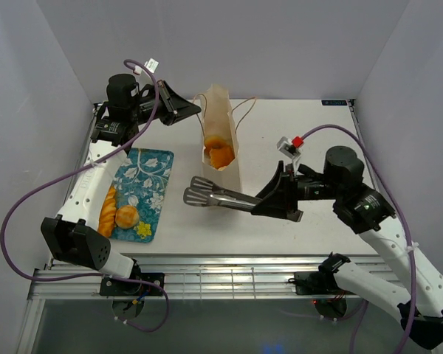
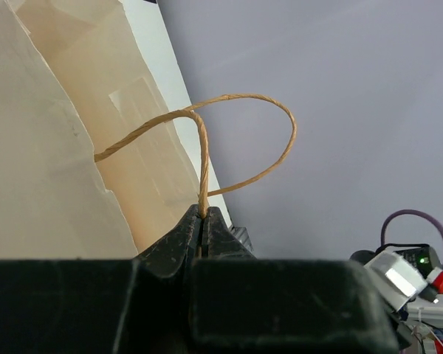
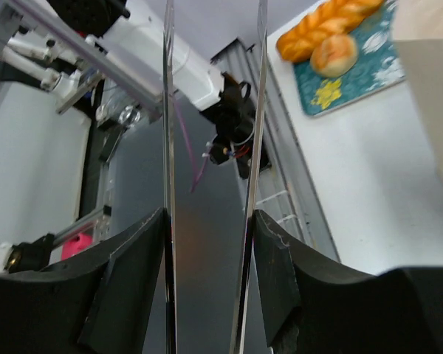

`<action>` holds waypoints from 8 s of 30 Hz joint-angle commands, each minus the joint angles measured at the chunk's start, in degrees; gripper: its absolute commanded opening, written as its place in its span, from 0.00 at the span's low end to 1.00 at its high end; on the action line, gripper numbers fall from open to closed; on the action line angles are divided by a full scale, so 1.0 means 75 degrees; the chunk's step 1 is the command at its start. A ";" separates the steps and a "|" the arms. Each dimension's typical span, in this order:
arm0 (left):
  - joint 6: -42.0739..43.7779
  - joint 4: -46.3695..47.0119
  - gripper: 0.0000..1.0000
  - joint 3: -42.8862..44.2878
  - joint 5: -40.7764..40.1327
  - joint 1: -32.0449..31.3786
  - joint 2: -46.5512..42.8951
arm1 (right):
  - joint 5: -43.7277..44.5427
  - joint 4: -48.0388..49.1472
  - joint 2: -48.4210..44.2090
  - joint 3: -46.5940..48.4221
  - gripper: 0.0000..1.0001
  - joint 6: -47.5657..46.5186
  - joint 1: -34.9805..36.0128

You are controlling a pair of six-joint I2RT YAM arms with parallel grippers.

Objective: Place the fake bread into the paper bag
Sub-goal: Place the fake bread in the paper bag, then pick up the fake bread from the plate, then place the fake bread in the paper bag.

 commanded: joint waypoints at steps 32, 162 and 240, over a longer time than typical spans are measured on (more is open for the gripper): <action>0.0480 -0.1120 0.00 0.0659 -0.0403 0.0027 -0.0299 | 0.3698 0.3956 0.5643 0.0452 0.54 0.0148 0.4061; 0.0421 -0.0429 0.00 0.0203 0.0076 0.0953 -0.0369 | 0.8578 -0.1001 0.1693 0.2526 0.08 -0.1798 0.2586; 0.0608 -0.0499 0.98 -0.0195 -0.0625 0.0953 -0.1306 | 0.1426 0.0382 0.0884 0.0756 0.42 0.0675 0.0450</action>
